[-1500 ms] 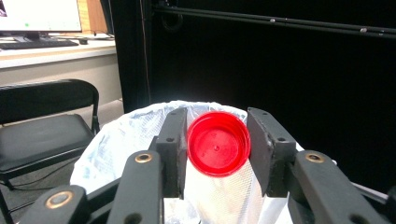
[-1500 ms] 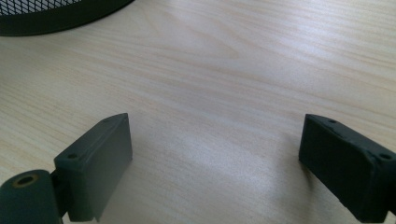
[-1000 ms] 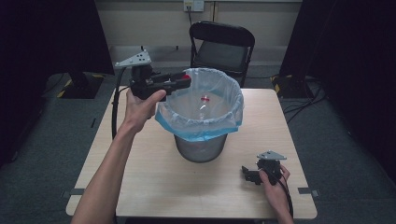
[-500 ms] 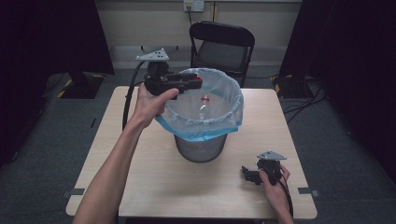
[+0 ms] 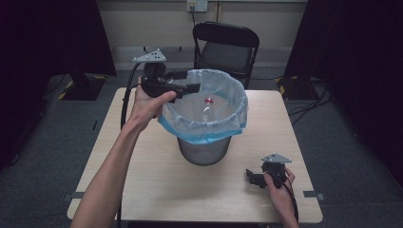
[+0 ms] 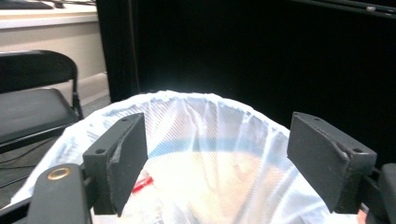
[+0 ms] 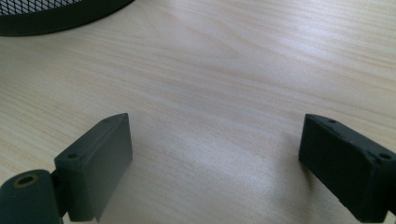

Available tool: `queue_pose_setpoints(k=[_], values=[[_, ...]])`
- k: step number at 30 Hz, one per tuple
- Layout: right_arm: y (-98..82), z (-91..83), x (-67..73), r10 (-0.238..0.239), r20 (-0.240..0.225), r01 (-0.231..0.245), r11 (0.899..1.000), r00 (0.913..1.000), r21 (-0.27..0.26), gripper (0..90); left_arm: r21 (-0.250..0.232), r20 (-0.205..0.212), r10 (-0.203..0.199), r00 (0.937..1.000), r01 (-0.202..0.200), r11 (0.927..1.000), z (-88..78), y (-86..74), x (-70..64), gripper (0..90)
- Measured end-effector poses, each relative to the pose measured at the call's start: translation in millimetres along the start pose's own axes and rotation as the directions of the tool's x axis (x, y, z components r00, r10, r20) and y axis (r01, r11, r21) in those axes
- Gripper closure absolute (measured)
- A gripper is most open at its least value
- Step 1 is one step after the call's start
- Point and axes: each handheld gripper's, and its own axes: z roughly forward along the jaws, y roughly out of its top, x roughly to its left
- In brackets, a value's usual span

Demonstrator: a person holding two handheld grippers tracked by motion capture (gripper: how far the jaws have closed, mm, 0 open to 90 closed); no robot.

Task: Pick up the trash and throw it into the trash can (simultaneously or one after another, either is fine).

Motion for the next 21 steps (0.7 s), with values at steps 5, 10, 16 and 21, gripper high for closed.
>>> queue_pose_setpoints(k=[5,10,16,21], values=[[0.0,0.0,0.0,0.0,0.0,0.0,1.0,1.0,0.0,8.9,0.0,-0.031,0.005,0.9995,-0.005,1.0,-11.2,-1.7,2.3,18.7],[0.0,0.0,0.0,0.0,0.0,0.0,1.0,1.0,0.0,8.9,-0.004,-0.05,0.001,0.9987,-0.001,1.0,-19.5,-6.3,4.0,17.3],[0.0,0.0,0.0,0.0,0.0,0.0,1.0,1.0,0.0,8.9,0.009,-0.067,0.008,0.9978,-0.007,0.9999,-27.1,-11.6,4.9,16.1],[0.0,0.0,-0.1,0.0,0.0,0.0,1.0,1.0,0.0,8.8,0.001,-0.076,0.005,0.9971,-0.005,1.0,-36.7,-16.6,8.3,15.8]])
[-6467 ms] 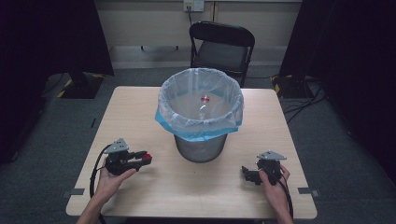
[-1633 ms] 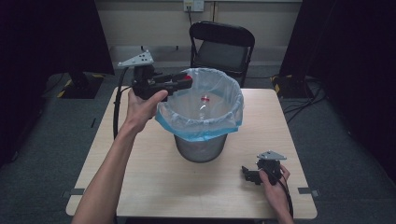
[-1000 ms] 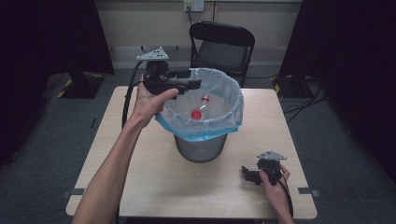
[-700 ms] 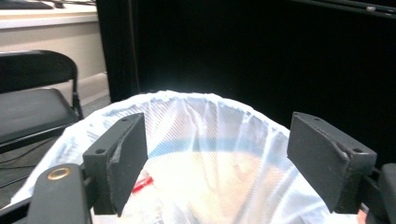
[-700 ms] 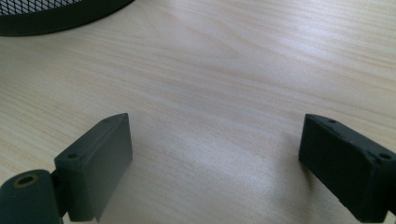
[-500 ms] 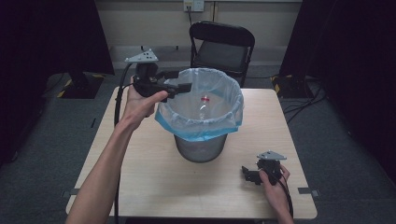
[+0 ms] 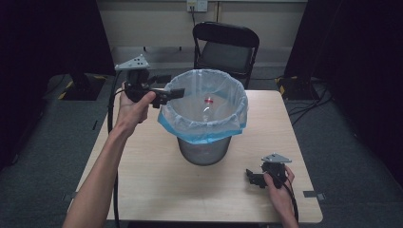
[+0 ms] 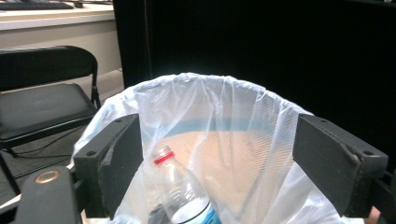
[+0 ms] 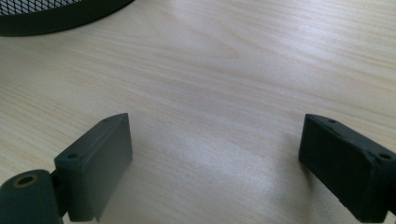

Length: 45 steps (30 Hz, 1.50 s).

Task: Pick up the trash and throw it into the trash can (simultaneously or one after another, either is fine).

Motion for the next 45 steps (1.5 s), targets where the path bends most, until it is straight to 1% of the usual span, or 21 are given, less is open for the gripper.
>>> queue_pose_setpoints(k=[1,5,7,10,11,14,19,21,26,27,28,29,32,34,36,37,39,42,43,44,45], values=[[0.0,0.0,0.0,0.0,0.0,0.0,1.0,1.0,0.0,8.9,-0.003,-0.007,-0.002,1.0,0.002,1.0,-2.0,-1.3,0.9,15.8],[0.0,0.0,0.0,0.0,0.0,0.0,1.0,1.0,0.0,8.9,-0.019,-0.001,-0.016,0.9999,0.016,0.9997,-11.0,-6.8,6.1,15.7],[0.0,0.0,0.0,0.0,0.0,0.0,1.0,1.0,0.0,8.9,-0.015,-0.013,-0.01,0.9999,0.01,0.9998,-14.7,-9.0,8.2,15.8],[0.0,0.0,0.0,0.0,0.0,0.0,1.0,1.0,0.0,8.9,-0.006,-0.033,-0.017,0.9993,0.017,0.9998,-19.8,-13.6,10.2,16.0],[0.0,0.0,0.0,0.0,0.0,0.0,1.0,1.0,0.0,8.9,-0.007,-0.035,-0.014,0.9993,0.013,0.9999,-21.7,-14.9,11.4,16.0],[0.0,0.0,0.0,0.0,0.0,0.0,1.0,1.0,0.0,8.8,-0.012,-0.041,-0.022,0.9989,0.021,0.9997,-27.8,-18.8,14.3,16.2],[0.0,0.0,0.0,0.0,0.0,0.0,1.0,1.0,0.0,8.8,-0.003,-0.072,-0.012,0.9973,0.012,0.9999,-36.3,-24.8,16.2,16.5],[0.0,0.0,0.0,0.0,0.0,0.0,1.0,1.0,0.0,8.9,-0.005,-0.08,-0.005,0.9968,0.004,1.0,-40.2,-27.0,16.2,16.5],[0.0,0.0,0.0,0.0,0.0,0.0,1.0,1.0,0.0,8.8,-0.022,-0.104,-0.012,0.9945,0.01,0.9997,-51.9,-31.4,18.3,16.5],[0.0,0.0,0.0,0.0,0.0,0.0,1.0,1.0,0.0,8.9,-0.03,-0.102,-0.018,0.9946,0.015,0.9994,-56.0,-32.7,18.0,16.5],[0.0,0.0,0.0,0.0,0.0,0.0,1.0,1.0,0.0,8.9,-0.03,-0.102,-0.018,0.9946,0.015,0.9994,-56.0,-32.7,18.0,16.4],[0.0,0.0,0.0,0.0,0.0,0.0,1.0,1.0,0.0,8.9,-0.037,-0.098,-0.027,0.9948,0.024,0.999,-60.2,-34.7,17.3,16.4],[0.0,0.0,0.0,0.0,0.0,0.0,1.0,1.0,0.0,8.8,-0.026,-0.098,-0.038,0.9945,0.035,0.999,-62.9,-35.8,18.0,16.3],[0.0,0.0,0.0,0.0,0.0,0.0,1.0,1.0,0.0,8.8,-0.023,-0.113,-0.034,0.993,0.032,0.9992,-66.6,-37.9,17.0,16.3],[0.0,0.0,0.0,0.0,0.0,0.0,1.0,1.0,0.0,8.9,-0.02,-0.116,-0.036,0.9926,0.034,0.9992,-70.3,-41.2,16.7,16.3],[0.0,0.0,0.0,0.0,0.0,0.0,1.0,1.0,0.0,8.8,-0.027,-0.124,-0.034,0.9917,0.031,0.9992,-72.1,-43.3,16.2,16.3],[0.0,0.0,0.0,0.0,0.0,0.0,1.0,1.0,0.0,8.9,-0.033,-0.125,-0.037,0.9914,0.033,0.9989,-75.4,-47.5,16.5,16.3],[0.0,0.0,0.0,0.0,0.0,0.0,1.0,1.0,0.0,8.8,-0.046,-0.145,-0.043,0.9886,0.036,0.9983,-81.5,-56.8,17.0,16.6],[0.0,0.0,0.0,0.0,0.0,0.0,1.0,1.0,0.0,8.8,-0.046,-0.145,-0.043,0.9886,0.036,0.9983,-81.5,-56.8,17.0,16.8],[0.0,0.0,0.0,0.0,0.0,0.0,1.0,1.0,0.0,8.9,-0.054,-0.17,-0.04,0.9846,0.032,0.998,-83.5,-59.8,17.5,16.8],[0.0,0.0,0.0,0.0,0.0,0.0,1.0,1.0,0.0,8.8,-0.051,-0.18,-0.041,0.9828,0.032,0.9982,-85.0,-62.0,18.0,17.1]])
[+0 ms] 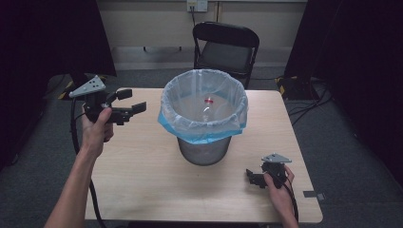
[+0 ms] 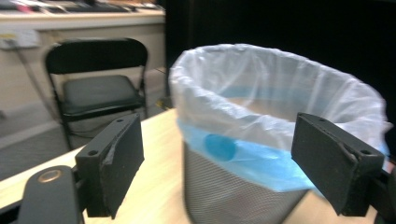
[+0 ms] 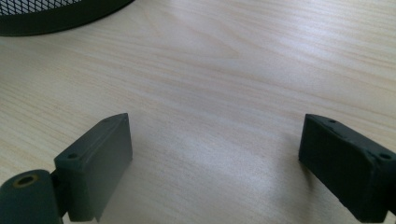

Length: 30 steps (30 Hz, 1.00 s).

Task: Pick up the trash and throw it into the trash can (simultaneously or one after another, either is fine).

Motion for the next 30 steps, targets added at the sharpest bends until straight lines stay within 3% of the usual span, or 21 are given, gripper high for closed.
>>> queue_pose_setpoints(k=[9,13,18,22,27,30], values=[[0.0,0.0,0.0,0.0,0.0,0.0,1.0,1.0,0.0,8.9,0.053,-0.058,0.012,0.9982,-0.009,0.9985,-9.6,-25.3,6.0,17.1],[0.0,0.0,0.0,0.0,0.0,0.0,1.0,1.0,0.0,8.9,0.086,-0.109,0.022,0.9938,-0.013,0.9962,-12.6,-36.7,7.8,17.1],[0.0,0.0,0.0,0.0,0.0,0.0,1.0,1.0,0.0,8.9,0.095,-0.118,-0.005,0.9931,0.016,0.9953,-19.8,-51.5,10.9,17.1],[0.0,0.0,0.0,0.0,0.0,0.0,1.0,1.0,0.0,8.8,0.101,-0.112,-0.005,0.9937,0.016,0.9948,-25.6,-63.6,13.6,17.1],[0.0,0.0,0.0,0.0,0.0,0.0,1.0,1.0,0.0,8.9,0.123,-0.119,-0.049,0.9916,0.064,0.9903,-32.7,-77.5,14.7,17.1],[0.1,0.0,0.0,0.0,0.0,0.0,1.0,1.0,0.0,8.8,0.124,-0.144,-0.072,0.9869,0.09,0.9882,-37.1,-86.2,13.8,17.1]])
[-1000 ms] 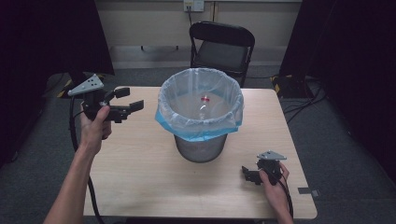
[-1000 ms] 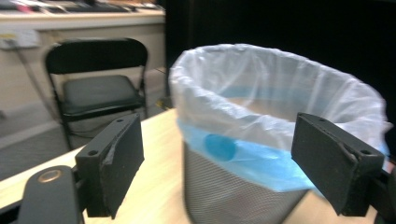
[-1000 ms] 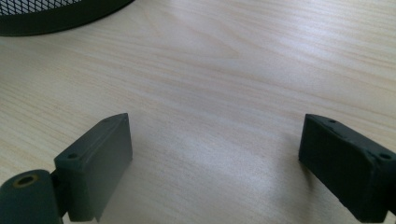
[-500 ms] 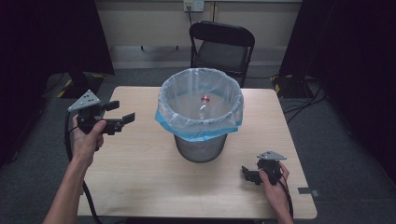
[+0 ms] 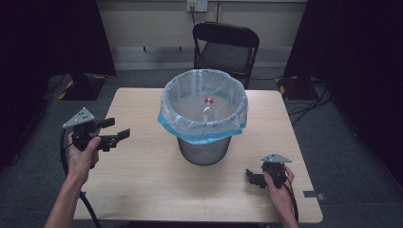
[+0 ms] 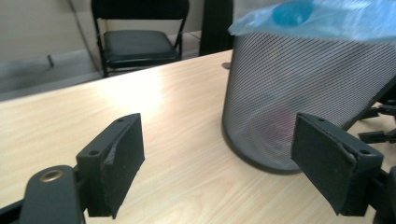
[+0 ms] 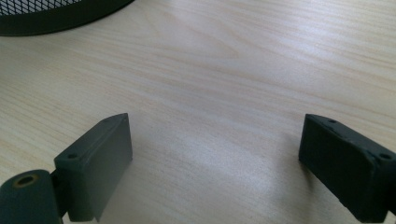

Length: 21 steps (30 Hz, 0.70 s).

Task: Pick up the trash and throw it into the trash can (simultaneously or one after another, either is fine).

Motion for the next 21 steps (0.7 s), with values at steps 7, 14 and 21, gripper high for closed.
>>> queue_pose_setpoints(k=[7,14,21], values=[[0.0,0.0,0.0,-0.001,0.0,0.001,1.0,1.0,0.0,8.8,0.061,-0.022,-0.005,0.9997,0.007,0.9981,0.3,-23.3,-0.1,17.1],[0.0,0.0,0.0,0.0,0.0,0.0,1.0,1.0,0.0,8.8,0.109,-0.027,-0.021,0.9994,0.024,0.9937,6.8,-48.0,-0.6,17.9],[0.0,0.0,0.0,0.0,0.0,0.0,1.0,1.0,0.0,8.8,0.152,-0.035,-0.027,0.999,0.032,0.9878,13.1,-71.0,0.6,18.4]])
